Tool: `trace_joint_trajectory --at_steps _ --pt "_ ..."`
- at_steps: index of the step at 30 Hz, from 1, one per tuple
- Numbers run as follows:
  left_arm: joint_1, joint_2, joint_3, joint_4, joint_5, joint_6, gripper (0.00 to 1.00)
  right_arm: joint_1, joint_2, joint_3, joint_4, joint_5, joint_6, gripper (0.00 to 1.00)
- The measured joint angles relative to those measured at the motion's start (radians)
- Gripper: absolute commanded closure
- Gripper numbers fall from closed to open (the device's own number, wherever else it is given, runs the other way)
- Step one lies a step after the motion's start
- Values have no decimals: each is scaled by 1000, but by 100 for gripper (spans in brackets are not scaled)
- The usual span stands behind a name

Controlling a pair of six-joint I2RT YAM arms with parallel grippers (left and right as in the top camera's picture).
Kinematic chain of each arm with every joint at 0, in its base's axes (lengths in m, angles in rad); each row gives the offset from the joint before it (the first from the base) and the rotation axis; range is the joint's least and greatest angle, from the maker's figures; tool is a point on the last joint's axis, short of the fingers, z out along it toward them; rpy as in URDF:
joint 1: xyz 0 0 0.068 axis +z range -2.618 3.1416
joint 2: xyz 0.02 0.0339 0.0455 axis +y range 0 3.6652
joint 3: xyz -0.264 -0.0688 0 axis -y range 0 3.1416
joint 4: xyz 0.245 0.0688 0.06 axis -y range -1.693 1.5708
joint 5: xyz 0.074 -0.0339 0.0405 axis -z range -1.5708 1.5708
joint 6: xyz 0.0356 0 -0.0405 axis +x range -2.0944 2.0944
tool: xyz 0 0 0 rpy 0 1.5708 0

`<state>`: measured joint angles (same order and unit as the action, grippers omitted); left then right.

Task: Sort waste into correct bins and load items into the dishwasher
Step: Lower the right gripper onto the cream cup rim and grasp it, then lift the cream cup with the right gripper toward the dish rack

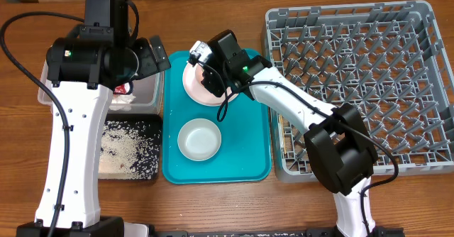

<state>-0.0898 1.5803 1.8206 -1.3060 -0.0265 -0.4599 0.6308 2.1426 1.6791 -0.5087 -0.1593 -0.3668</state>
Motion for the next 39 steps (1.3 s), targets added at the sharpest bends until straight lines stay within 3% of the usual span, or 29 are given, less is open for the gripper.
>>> trace_joint_trajectory --at_steps 13,22,27,39 --pt "0 0 0 0 0 0 0 -1 -26 0 -4 3 29 96" --pt "0 0 0 0 0 0 0 -60 -239 0 -32 -39 172 96" --pt "0 0 0 0 0 0 0 -184 -314 4 -30 -229 233 96" --pt "0 0 0 0 0 0 0 -600 -302 4 -2 -779 353 96"
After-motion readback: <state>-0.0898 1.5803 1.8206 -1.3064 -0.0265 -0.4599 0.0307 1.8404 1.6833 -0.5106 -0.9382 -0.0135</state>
